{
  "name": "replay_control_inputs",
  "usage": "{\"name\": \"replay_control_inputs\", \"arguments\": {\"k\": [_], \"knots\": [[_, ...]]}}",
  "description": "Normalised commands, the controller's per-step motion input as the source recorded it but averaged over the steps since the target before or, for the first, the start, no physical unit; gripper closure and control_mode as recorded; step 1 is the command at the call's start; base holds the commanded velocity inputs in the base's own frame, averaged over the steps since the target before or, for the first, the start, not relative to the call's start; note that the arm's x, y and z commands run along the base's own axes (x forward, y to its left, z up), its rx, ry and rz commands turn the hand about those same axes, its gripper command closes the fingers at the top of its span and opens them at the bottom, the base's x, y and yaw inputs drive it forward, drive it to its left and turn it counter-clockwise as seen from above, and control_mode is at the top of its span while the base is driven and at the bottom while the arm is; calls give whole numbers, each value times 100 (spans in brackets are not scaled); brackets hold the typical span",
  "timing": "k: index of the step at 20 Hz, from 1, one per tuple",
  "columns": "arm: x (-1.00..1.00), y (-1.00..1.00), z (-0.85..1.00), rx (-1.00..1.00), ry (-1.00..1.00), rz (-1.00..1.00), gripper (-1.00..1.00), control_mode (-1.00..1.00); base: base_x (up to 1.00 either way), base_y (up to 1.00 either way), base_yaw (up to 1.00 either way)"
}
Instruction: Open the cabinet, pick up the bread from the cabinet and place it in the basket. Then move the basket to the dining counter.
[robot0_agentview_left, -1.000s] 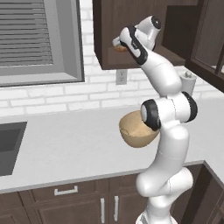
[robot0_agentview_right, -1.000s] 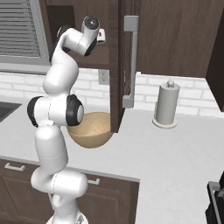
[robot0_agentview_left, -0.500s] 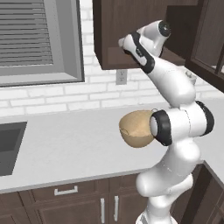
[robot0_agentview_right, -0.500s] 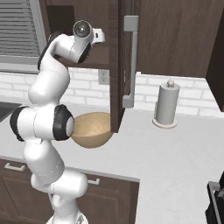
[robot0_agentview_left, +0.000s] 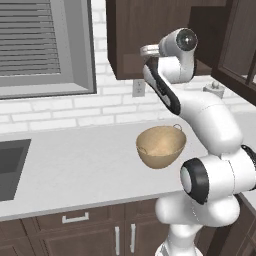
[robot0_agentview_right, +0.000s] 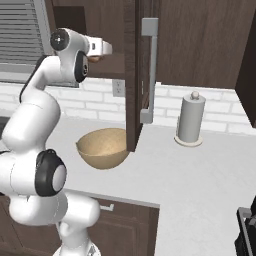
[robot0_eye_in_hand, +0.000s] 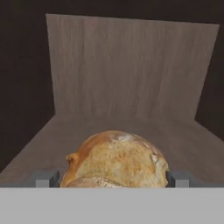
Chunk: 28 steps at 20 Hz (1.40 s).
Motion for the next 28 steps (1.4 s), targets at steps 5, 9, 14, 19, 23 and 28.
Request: {"name": "replay_control_inputs", "arguments": {"k": [5, 9, 14, 19, 23, 28], "knots": [[-100, 0, 5, 11, 22, -22, 100, -100, 0, 0, 0], [-100, -4, 1, 10, 19, -18, 100, -100, 0, 0, 0], [-100, -6, -3, 7, 11, -10, 100, -100, 0, 0, 0], [-100, 0, -47, 1, -2, 4, 100, -100, 0, 0, 0], [-82, 0, -95, 0, -5, 20, 100, -100, 0, 0, 0], [-16, 2, -93, 0, -6, 27, 100, -100, 0, 0, 0]]}}
